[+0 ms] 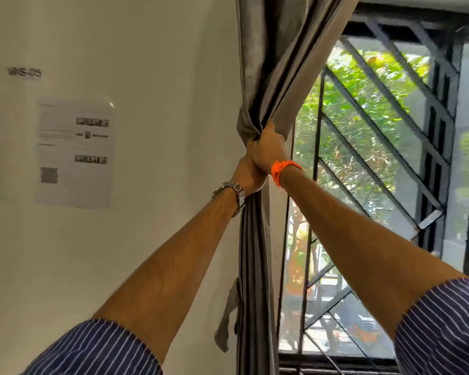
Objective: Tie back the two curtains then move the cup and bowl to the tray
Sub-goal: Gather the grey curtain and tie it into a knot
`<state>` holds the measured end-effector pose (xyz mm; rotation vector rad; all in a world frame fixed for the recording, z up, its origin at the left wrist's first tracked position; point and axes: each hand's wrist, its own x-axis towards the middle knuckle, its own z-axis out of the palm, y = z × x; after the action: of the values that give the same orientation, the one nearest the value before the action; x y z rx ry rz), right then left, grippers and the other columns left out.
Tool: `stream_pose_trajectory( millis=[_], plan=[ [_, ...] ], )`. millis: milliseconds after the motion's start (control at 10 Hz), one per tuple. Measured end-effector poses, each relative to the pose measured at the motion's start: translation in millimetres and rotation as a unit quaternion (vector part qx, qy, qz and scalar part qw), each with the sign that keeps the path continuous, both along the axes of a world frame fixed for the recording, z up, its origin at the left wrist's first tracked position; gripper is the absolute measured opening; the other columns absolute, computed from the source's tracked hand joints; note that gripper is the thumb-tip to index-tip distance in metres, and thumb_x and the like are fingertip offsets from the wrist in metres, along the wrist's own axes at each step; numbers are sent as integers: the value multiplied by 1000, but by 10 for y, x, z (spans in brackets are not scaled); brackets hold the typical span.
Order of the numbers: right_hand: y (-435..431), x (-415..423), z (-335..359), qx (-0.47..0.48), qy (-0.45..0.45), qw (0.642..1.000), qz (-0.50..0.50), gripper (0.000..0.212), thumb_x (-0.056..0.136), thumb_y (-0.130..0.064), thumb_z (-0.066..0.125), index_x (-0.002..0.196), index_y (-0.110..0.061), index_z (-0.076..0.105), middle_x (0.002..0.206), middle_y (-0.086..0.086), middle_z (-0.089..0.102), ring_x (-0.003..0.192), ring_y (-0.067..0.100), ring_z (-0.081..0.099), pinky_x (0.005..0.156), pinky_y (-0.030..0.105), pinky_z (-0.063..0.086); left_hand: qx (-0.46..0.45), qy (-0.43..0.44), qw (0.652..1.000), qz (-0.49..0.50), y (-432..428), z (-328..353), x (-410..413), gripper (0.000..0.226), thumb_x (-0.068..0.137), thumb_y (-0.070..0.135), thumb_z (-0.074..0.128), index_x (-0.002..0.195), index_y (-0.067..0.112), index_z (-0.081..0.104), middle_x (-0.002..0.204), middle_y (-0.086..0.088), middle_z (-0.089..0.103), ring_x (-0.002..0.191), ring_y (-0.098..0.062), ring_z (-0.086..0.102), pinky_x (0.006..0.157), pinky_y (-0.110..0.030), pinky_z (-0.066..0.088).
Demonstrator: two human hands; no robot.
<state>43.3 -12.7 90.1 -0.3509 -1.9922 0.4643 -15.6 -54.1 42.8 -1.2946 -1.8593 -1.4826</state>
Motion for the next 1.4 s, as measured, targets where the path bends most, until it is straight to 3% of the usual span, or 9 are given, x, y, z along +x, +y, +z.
stream_pose_trajectory(
  millis=[100,200,300,500,600,700,900,1200,1400],
  plan=[
    [-411,-278,138,16,-12,1000,16,50,95,-19,47,138,2,33,126,28,56,114,46,55,94,45,45,-25,53,996,68,-384,148,-250,41,97,-2,47,138,0,43,115,-1,54,85,2,44,75,-5,37],
    [-772,-550,176,26,-50,998,24,63,96,-20,48,148,1,20,133,26,52,120,43,53,97,42,43,-22,-4,996,90,-666,133,-499,24,100,10,46,121,4,55,103,-8,60,90,-16,57,81,-26,44],
    [-1050,-714,146,32,-65,996,42,70,96,-19,49,150,2,11,135,26,51,122,42,52,98,41,43,-47,0,986,160,-957,112,-619,32,99,17,49,126,0,54,121,-19,62,110,-31,58,81,-29,42],
    [-1036,-684,29,2,-94,994,58,40,96,-18,48,128,2,37,134,25,52,120,40,53,102,43,44,-38,-8,987,155,-1022,66,-572,35,99,19,49,131,4,48,118,-18,63,103,-29,60,74,-26,40],
    [-1012,-572,6,-17,-55,995,79,57,93,-18,49,141,1,25,130,27,53,116,44,55,100,47,46,-30,-3,990,141,-970,23,-487,38,100,16,47,135,3,41,98,-10,64,80,-18,58,63,-13,42],
    [-976,-494,-61,-28,-47,994,94,48,93,-16,44,135,-1,28,125,26,56,110,44,57,96,47,47,-38,-4,989,142,-943,-14,-403,36,100,17,46,132,3,41,83,-3,53,71,-13,51,54,-8,40],
    [-929,-359,-191,-44,-31,991,125,47,94,-17,43,136,-4,28,118,23,60,103,40,61,94,51,49,-35,-5,989,141,-950,-96,-254,39,98,19,51,133,6,42,96,-10,62,84,-23,60,78,-31,52],
    [-686,-79,-681,-132,-27,978,161,39,97,-32,39,122,-4,48,121,20,60,107,38,58,94,46,48,-51,-35,990,126,-729,-481,-12,53,93,16,57,142,6,40,117,-10,65,103,-26,64,86,-31,52],
    [-318,88,-1354,-238,-28,945,222,44,95,-44,42,130,-20,54,122,6,64,111,25,60,102,44,46,-93,-27,990,100,-517,-1070,253,44,94,14,53,135,8,39,113,-14,66,100,-30,65,84,-40,54]
  ],
)
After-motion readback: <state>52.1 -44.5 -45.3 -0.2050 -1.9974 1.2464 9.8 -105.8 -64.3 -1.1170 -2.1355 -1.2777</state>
